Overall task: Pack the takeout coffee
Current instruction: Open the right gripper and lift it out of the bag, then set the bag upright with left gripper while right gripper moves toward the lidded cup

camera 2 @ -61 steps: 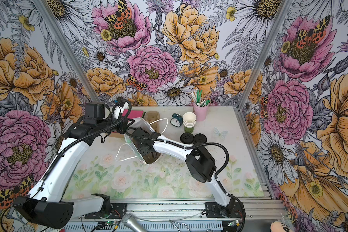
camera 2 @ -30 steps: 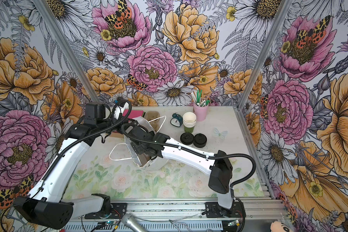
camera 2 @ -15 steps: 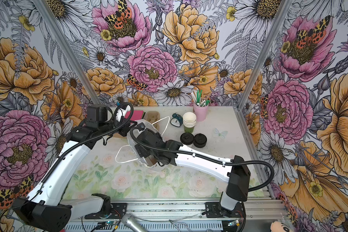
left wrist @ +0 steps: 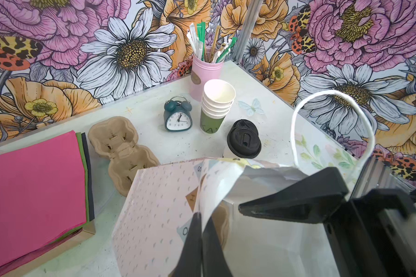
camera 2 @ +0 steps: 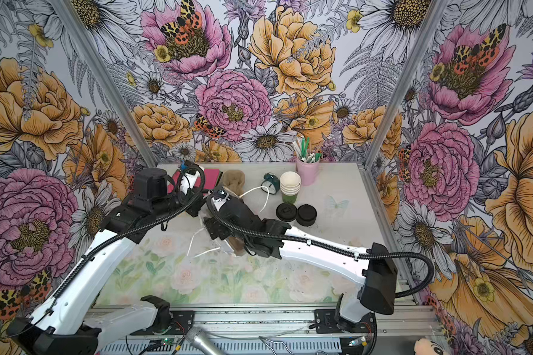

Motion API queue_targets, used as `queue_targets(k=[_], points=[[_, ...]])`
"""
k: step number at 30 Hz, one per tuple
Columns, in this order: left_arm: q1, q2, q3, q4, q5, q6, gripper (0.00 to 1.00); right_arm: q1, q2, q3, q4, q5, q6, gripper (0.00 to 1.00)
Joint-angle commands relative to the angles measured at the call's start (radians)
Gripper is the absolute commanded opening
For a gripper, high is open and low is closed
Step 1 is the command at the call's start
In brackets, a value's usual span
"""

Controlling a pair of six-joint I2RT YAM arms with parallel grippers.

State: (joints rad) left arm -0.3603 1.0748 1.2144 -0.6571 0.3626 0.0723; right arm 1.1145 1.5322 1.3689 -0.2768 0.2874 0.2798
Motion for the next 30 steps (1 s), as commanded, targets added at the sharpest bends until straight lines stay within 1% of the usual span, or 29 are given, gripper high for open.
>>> queue_targets(k=[1,5,8,11,14,19,24,27,30], points=[[-0.009,-0.064,-0.049,0.083,-0.037,-0.023,0.00,0.006,-0.065,-0.035,0.094,-0.038,-0.031,0.88],[-0.009,-0.126,-0.118,0.144,-0.028,-0.016,0.00,0.007,-0.126,-0.097,0.153,-0.064,-0.051,0.85],[-0.008,-0.151,-0.148,0.164,-0.031,-0.010,0.00,0.006,-0.191,-0.166,0.242,-0.094,-0.078,0.83],[-0.008,-0.159,-0.156,0.177,-0.030,-0.009,0.00,0.006,-0.264,-0.244,0.328,-0.108,-0.104,0.83],[-0.006,-0.159,-0.159,0.190,-0.034,-0.012,0.00,0.005,-0.310,-0.282,0.379,-0.117,-0.120,0.82],[-0.005,-0.153,-0.153,0.200,-0.025,-0.021,0.00,0.006,-0.334,-0.280,0.403,-0.139,-0.138,0.83],[-0.003,-0.178,-0.159,0.218,-0.008,-0.030,0.00,0.001,-0.370,-0.287,0.407,-0.052,-0.191,0.84],[-0.004,-0.204,-0.178,0.245,-0.001,-0.046,0.00,-0.035,-0.387,-0.275,0.350,-0.017,-0.190,0.84],[-0.005,-0.219,-0.196,0.268,-0.001,-0.064,0.00,-0.097,-0.408,-0.272,0.296,-0.018,-0.148,0.84]])
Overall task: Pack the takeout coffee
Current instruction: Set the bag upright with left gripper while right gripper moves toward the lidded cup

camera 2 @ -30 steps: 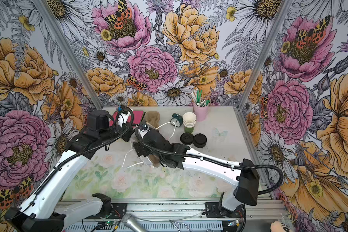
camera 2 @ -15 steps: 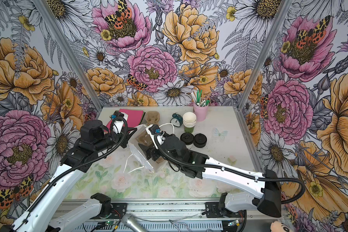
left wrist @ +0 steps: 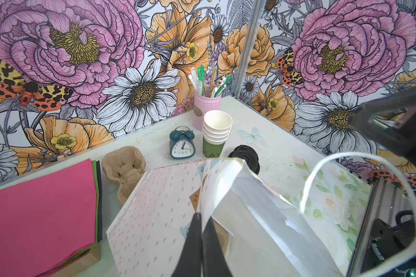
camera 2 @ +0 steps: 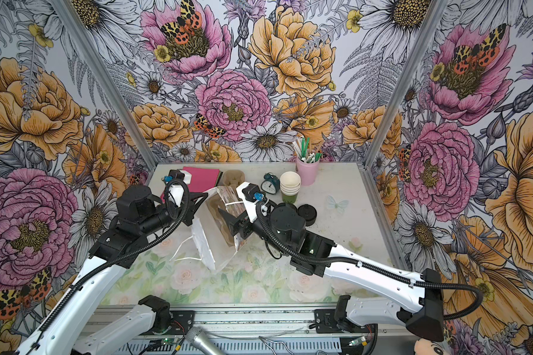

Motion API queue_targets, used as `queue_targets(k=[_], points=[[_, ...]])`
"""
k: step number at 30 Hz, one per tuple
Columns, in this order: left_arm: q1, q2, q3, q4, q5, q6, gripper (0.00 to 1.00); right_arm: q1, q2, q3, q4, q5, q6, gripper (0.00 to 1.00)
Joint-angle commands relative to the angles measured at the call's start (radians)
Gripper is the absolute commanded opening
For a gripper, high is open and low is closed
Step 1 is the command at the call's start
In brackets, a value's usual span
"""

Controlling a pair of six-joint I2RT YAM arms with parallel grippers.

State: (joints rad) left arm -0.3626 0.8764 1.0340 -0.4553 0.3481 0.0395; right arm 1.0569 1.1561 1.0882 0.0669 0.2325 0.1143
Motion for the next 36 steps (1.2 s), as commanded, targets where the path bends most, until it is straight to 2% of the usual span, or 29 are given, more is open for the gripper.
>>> queue_targets(k=[1,9,16,20,24,29,33,36], points=[[-0.002,-0.019,-0.019,0.069,0.013,-0.037,0.00,-0.062,-0.040,0.006,-0.062,0.035,0.031,0.84],[-0.001,0.030,0.004,0.093,0.016,-0.135,0.00,-0.150,-0.088,-0.003,-0.121,0.110,0.025,0.84],[0.001,0.105,0.079,0.055,-0.003,-0.377,0.00,-0.219,-0.062,0.075,-0.279,0.142,0.050,0.85],[0.002,0.139,0.114,-0.007,-0.057,-0.481,0.00,-0.279,-0.034,0.128,-0.398,0.142,0.096,0.85],[0.011,0.171,0.141,-0.052,-0.060,-0.536,0.00,-0.363,-0.002,0.172,-0.523,0.105,0.161,0.85],[0.035,0.210,0.146,-0.060,-0.054,-0.592,0.00,-0.474,0.070,0.233,-0.681,0.002,0.231,0.87],[0.080,0.245,0.138,-0.059,-0.041,-0.602,0.00,-0.524,0.119,0.248,-0.729,-0.060,0.257,0.88],[0.122,0.281,0.145,-0.058,-0.010,-0.594,0.05,-0.540,0.143,0.246,-0.733,-0.092,0.264,0.88]])
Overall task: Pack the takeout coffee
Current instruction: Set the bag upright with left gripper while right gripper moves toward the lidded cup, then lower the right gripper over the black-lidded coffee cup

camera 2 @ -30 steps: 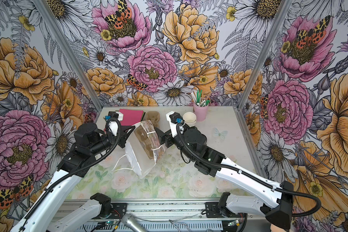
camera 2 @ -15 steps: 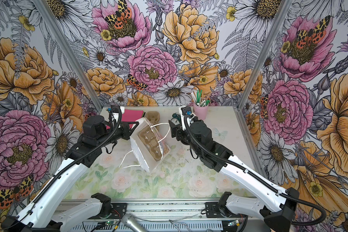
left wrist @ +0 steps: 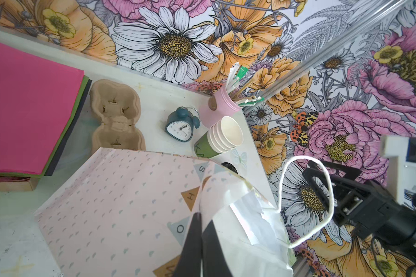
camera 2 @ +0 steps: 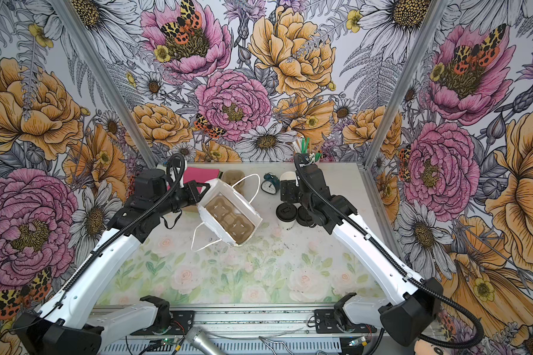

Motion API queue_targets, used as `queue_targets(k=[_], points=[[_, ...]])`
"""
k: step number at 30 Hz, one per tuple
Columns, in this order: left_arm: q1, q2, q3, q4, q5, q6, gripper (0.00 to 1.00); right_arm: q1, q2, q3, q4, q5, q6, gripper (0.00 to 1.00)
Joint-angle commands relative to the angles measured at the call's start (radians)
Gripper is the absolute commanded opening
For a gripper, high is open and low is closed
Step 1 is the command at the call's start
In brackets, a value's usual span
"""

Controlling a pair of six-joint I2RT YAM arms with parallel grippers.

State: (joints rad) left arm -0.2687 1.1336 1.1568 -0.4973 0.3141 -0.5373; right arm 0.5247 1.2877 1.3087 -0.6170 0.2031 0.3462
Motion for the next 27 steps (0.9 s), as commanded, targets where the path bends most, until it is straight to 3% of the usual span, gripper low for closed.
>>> queue_targets(k=[1,16,27], points=[[0.039,0.035,0.027,-0.016,0.033,-0.009,0.07,-0.009,0.017,0.023,-0.049,-0.068,0.032,0.88],[0.138,0.149,0.104,-0.044,0.113,0.096,0.40,-0.059,0.057,0.023,-0.061,-0.112,0.002,0.90],[0.157,0.096,0.135,-0.067,0.095,0.259,0.82,-0.072,0.236,0.153,-0.314,-0.176,-0.109,1.00]])
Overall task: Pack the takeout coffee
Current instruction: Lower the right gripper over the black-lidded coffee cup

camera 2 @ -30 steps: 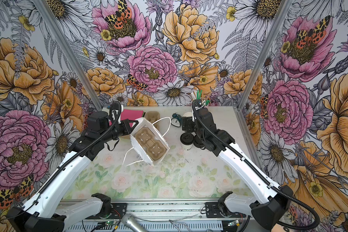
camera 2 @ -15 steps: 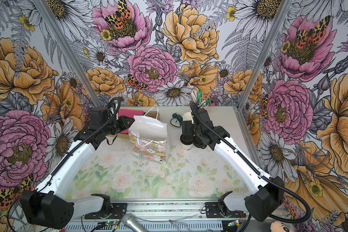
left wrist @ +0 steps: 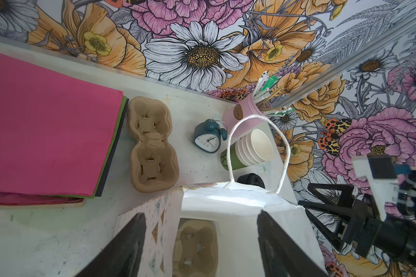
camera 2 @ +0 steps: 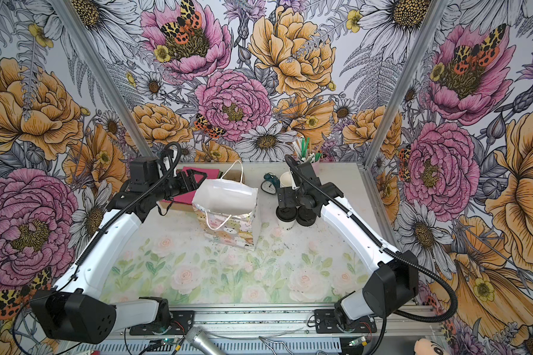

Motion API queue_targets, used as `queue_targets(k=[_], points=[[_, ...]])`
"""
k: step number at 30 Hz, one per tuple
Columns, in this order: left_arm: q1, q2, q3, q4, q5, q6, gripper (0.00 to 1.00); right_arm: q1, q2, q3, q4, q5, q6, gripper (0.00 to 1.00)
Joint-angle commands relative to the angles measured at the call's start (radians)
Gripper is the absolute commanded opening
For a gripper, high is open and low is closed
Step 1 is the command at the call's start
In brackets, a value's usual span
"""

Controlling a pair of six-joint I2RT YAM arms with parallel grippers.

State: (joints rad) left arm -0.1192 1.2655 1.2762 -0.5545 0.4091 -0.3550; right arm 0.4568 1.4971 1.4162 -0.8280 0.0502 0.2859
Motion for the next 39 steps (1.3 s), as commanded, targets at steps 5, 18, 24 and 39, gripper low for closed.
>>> queue_targets(k=[5,18,24,39], points=[[0.008,-0.056,-0.016,-0.012,-0.042,0.132,0.92,-0.004,0.098,0.091,-0.170,-0.020,-0.083,1.00],[0.004,-0.128,-0.129,0.087,-0.116,0.203,0.99,-0.004,0.245,0.180,-0.218,-0.088,-0.110,0.99],[0.003,-0.198,-0.232,0.201,-0.144,0.246,0.99,-0.009,0.282,0.205,-0.221,-0.066,-0.107,1.00],[0.024,-0.275,-0.356,0.320,-0.157,0.300,0.99,-0.012,0.332,0.220,-0.248,-0.078,-0.126,1.00]])
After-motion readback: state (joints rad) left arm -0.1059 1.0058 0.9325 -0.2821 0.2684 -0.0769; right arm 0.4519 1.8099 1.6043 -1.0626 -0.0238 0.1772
